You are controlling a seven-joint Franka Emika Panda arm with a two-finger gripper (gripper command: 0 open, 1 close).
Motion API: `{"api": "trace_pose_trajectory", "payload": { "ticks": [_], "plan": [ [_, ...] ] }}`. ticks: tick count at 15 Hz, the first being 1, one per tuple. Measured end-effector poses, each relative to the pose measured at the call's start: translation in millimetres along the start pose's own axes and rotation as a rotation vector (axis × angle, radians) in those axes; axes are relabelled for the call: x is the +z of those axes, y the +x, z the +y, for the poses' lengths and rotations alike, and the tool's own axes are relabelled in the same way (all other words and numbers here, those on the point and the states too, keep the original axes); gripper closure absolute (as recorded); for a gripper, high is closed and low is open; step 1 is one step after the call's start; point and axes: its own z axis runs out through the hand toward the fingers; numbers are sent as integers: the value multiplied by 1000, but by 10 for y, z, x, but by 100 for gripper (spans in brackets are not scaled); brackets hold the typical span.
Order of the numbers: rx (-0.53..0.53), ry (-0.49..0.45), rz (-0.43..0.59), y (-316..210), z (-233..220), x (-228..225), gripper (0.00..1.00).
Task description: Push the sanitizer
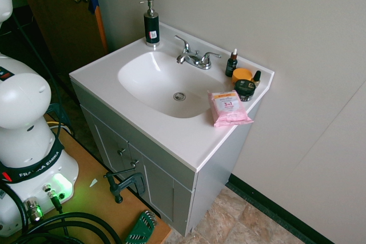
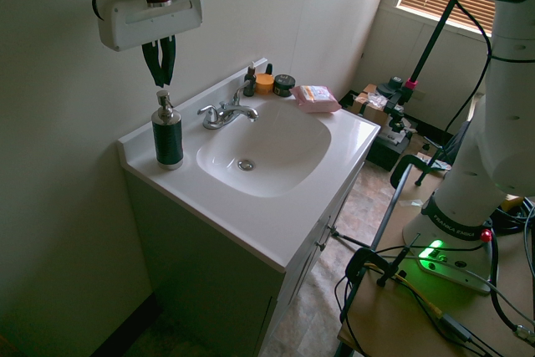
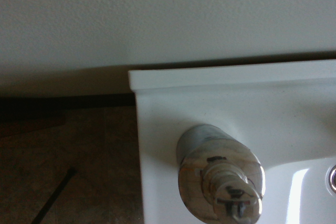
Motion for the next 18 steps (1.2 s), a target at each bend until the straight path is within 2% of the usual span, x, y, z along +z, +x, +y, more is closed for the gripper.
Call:
{"api": "trace_pose_trajectory", "payload": {
  "ticks": [18],
  "plan": [
    [11,-31,-4,83,-38,222,100]
  ]
}}
